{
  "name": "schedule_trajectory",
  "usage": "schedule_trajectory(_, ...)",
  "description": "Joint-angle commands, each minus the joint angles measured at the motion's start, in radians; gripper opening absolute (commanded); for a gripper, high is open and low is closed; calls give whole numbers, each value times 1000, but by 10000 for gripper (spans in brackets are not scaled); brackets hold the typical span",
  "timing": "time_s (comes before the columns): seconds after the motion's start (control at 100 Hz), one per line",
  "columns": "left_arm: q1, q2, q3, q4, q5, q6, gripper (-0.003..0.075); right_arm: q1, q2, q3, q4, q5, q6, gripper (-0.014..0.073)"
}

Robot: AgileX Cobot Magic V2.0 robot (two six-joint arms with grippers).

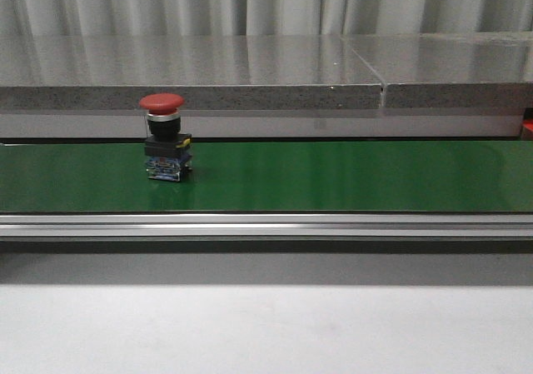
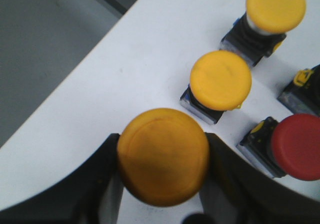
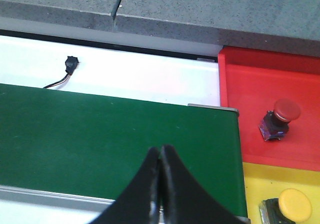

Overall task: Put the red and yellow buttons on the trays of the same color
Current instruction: 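Grasp a yellow-capped button with the left gripper and lift it, then set the yellow button on the green belt and open the left gripper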

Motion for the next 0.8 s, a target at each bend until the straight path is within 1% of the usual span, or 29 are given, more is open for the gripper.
schedule_trajectory(0.0, 3, -104, -27, -10, -21, -8, 49, -1, -5, -26, 17, -62, -8, -68)
schedule_trajectory(0.13, -18, -201, -27, -24, -14, -8, 49, -1, -5, -26, 17, -62, -8, -68)
schedule_trajectory(0.31, -111, -290, -27, -16, 9, -2, 49, -1, -5, -26, 17, -62, -8, -68)
schedule_trajectory(0.41, -178, -301, -40, -14, 46, 25, 49, -1, -5, -26, 17, -62, -8, -68)
schedule_trajectory(0.58, -284, -301, -96, -12, 146, 85, 49, -1, -5, -26, 17, -62, -8, -68)
schedule_trajectory(0.79, -340, -299, -136, -14, 172, 99, 49, -1, -5, -26, 17, -62, -8, -68)
